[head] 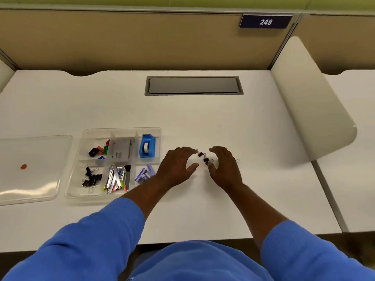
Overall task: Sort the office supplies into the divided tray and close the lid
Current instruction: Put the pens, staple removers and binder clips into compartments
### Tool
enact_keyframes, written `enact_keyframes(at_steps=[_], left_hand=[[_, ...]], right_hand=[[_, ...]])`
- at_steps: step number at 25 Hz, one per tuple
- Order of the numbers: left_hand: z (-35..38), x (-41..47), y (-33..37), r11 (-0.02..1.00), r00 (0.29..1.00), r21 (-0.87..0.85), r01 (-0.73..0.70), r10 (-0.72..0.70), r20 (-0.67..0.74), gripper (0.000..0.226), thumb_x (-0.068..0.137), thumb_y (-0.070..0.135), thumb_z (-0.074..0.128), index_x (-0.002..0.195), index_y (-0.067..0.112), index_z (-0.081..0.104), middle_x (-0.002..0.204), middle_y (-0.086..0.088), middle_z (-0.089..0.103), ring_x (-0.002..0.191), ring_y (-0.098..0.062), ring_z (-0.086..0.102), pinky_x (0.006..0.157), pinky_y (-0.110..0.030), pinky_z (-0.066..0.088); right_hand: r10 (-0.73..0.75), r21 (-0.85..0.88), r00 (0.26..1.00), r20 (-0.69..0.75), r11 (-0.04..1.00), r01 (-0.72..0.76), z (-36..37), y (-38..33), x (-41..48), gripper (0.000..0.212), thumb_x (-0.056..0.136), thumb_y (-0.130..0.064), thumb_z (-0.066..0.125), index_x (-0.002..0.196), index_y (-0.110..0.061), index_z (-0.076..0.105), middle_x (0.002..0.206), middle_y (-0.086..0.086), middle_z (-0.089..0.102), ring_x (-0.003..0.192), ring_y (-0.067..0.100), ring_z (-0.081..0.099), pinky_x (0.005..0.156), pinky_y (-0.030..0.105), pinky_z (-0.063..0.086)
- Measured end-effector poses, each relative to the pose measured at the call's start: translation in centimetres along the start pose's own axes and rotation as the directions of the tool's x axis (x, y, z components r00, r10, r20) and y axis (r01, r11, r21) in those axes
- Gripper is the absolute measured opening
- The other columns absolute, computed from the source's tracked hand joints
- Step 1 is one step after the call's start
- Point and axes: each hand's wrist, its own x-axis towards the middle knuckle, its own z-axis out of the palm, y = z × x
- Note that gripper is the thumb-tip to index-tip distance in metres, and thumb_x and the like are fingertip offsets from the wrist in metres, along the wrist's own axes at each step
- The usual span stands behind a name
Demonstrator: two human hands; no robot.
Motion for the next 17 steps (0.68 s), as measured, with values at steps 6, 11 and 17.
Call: enact_keyframes(at_steps=[6, 11, 17], left_hand=[[4.9, 2.6, 4.0, 0.999, 0.99, -0.031, 0.018, -0.014, 0.143, 0.057, 0.089, 0.039, 0.065, 0.143, 0.028, 0.047, 0.147, 0.006, 0.048, 0.136, -0.016, 0.041, 0.11, -0.031, 0.029], [6.8, 4.6, 5.8, 0.999, 0.974, -0.034, 0.017, -0.009, 0.225, 0.061, 0.089, 0.033, 0.066, 0.146, 0.025, 0.044, 0.152, 0.003, 0.042, 0.138, -0.017, 0.039, 0.11, -0.031, 0.029], [7.6, 5.6, 6.3, 0.994, 0.959, -0.05, 0.092, -0.075, 0.274, 0.061, 0.086, 0.032, 0.068, 0.143, 0.025, 0.046, 0.15, 0.005, 0.043, 0.135, -0.015, 0.041, 0.102, -0.026, 0.033]], right_hand=[[0.122, -0.113, 0.991, 0.06, 0.987, -0.115, -3.0, 6.4, -1.3, 0.069, 0.073, 0.004, 0.054, 0.137, -0.022, 0.053, 0.14, -0.004, 0.053, 0.127, 0.016, 0.047, 0.103, 0.031, 0.042], [0.139, -0.145, 0.979, 0.147, 0.982, -0.117, -3.3, 8.3, -0.9, 0.059, 0.087, -0.008, 0.059, 0.142, -0.028, 0.051, 0.146, -0.004, 0.049, 0.132, 0.017, 0.043, 0.103, 0.029, 0.038], [0.101, -0.126, 0.981, 0.163, 0.989, -0.081, -2.8, 8.5, 0.1, 0.042, 0.089, -0.012, 0.06, 0.128, -0.026, 0.063, 0.129, -0.004, 0.06, 0.117, 0.021, 0.054, 0.089, 0.031, 0.045]])
